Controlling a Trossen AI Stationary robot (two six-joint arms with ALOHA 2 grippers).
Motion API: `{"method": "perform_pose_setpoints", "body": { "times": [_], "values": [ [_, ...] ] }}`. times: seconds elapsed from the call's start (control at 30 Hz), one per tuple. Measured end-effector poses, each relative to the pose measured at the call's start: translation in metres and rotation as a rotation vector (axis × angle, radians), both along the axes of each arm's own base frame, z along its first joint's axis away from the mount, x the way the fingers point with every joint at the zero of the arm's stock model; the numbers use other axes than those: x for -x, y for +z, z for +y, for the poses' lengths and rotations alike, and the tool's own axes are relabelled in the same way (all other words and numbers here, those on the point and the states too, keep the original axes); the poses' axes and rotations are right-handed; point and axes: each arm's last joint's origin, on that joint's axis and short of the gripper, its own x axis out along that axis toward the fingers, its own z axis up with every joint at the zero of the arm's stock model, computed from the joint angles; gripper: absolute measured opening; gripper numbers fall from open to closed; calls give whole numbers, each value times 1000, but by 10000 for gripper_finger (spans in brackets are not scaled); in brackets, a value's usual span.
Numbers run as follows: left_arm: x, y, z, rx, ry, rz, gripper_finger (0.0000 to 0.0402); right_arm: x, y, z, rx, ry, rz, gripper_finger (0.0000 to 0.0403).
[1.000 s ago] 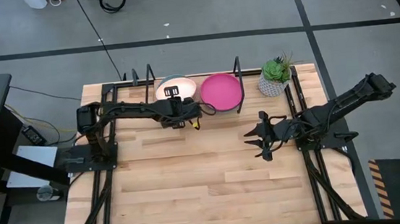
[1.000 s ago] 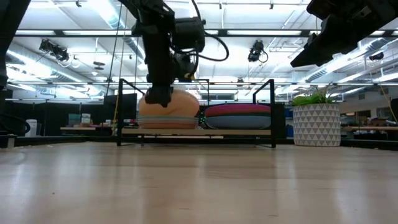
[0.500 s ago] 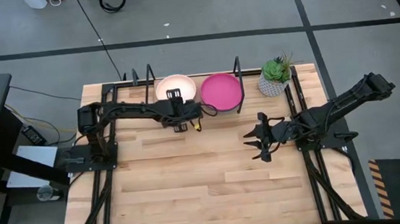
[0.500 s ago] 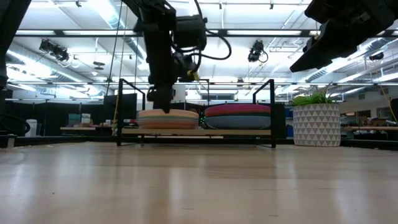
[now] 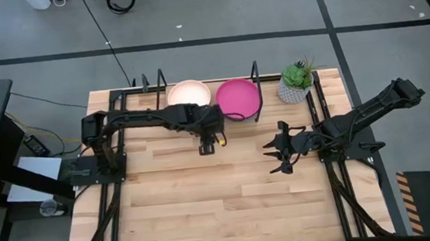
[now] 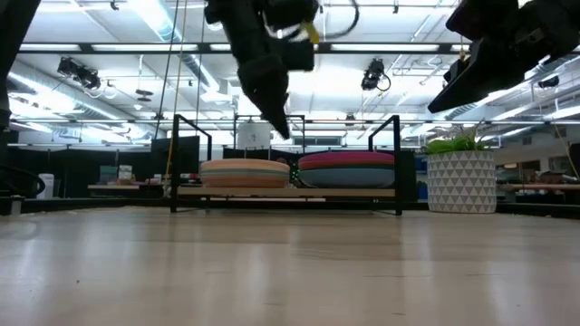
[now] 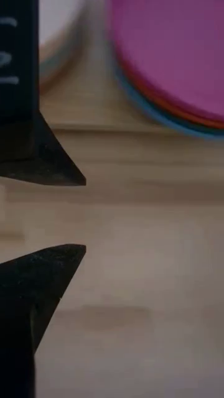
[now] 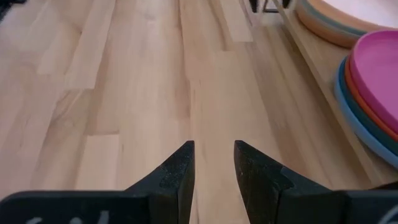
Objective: Place and stack plates onto a shelf
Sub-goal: Stack the white plate on top of the blue plate on the shelf
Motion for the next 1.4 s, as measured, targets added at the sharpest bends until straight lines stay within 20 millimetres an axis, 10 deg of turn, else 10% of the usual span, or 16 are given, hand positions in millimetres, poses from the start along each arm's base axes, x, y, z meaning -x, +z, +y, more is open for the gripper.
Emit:
{"method": "perform_pose_setpoints", "body": {
  "times": [0.43, 1.1, 1.4],
  "values": [
    [16, 27, -49, -62, -181, -221, 125, 8, 1, -6, 99, -78, 11, 105],
    [83, -42, 64, -248, 393, -344, 116, 16, -17, -13, 52, -58, -94, 84],
    [97, -57, 73, -239, 442, -304, 116, 15, -15, -12, 34, -42, -109, 84]
  ]
}}
